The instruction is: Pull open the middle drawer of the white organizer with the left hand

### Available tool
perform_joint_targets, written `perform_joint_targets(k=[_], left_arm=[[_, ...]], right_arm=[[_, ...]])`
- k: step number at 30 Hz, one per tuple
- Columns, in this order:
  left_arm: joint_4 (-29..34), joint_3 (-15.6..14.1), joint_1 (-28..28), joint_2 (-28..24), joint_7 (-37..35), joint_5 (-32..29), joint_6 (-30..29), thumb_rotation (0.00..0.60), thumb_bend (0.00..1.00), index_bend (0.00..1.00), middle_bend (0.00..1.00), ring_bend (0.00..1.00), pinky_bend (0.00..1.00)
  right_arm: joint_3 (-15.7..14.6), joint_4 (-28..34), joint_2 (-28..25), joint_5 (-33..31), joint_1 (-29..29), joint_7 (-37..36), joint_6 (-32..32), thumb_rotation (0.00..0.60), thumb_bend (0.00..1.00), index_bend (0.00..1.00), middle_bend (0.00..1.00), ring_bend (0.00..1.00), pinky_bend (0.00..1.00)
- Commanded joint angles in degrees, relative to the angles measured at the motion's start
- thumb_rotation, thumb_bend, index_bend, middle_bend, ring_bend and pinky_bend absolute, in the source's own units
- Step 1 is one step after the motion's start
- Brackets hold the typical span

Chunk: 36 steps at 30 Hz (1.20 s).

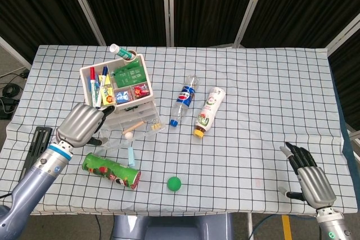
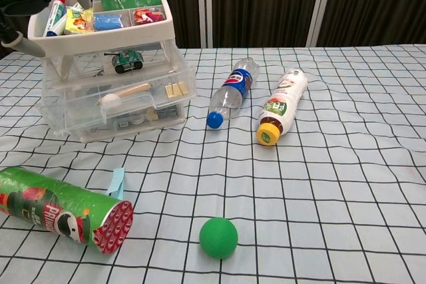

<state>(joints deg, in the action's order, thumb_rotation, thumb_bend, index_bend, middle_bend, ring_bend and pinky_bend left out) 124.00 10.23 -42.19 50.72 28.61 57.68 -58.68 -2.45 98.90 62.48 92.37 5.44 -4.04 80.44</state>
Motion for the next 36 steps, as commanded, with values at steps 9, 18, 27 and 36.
perform_joint_targets(k=[9, 18, 27, 36], left_arm=[[-7.24, -0.04, -6.84, 3.66, 4.25, -1.54, 6.38, 0.6, 0.04, 0.53, 0.79, 0.73, 0.7], [-11.05, -0.94, -9.67, 5.7, 4.05, -1.4, 10.19, 0.6, 0.04, 0.53, 0.79, 0.73, 0.7], [-13.6, -2.52, -12.57, 4.49, 3.96, 4.1, 15.32, 0.6, 0.04, 0.52, 0.8, 0.73, 0.7], [-16.03, -3.42, -13.25, 4.29, 1.15, 9.29, 17.38, 0.6, 0.04, 0.52, 0.81, 0.73, 0.7]], right_arm=[[0.94, -1.12, 0.17, -2.21, 0.58, -1.24, -1.24, 0.6, 0.04, 0.0, 0.0, 0.0, 0.0], [1.48, -1.68, 0.21, -3.21, 0.65, -1.7, -1.32, 0.6, 0.04, 0.0, 0.0, 0.0, 0.0], [2.75, -3.11, 1.23, -5.94, 1.1, -0.28, -2.3, 0.6, 0.04, 0.0, 0.0, 0.0, 0.0], [3.36, -3.94, 2.35, -7.22, 1.23, 1.43, -2.51, 0.6, 0.04, 0.0, 0.0, 0.0, 0.0]])
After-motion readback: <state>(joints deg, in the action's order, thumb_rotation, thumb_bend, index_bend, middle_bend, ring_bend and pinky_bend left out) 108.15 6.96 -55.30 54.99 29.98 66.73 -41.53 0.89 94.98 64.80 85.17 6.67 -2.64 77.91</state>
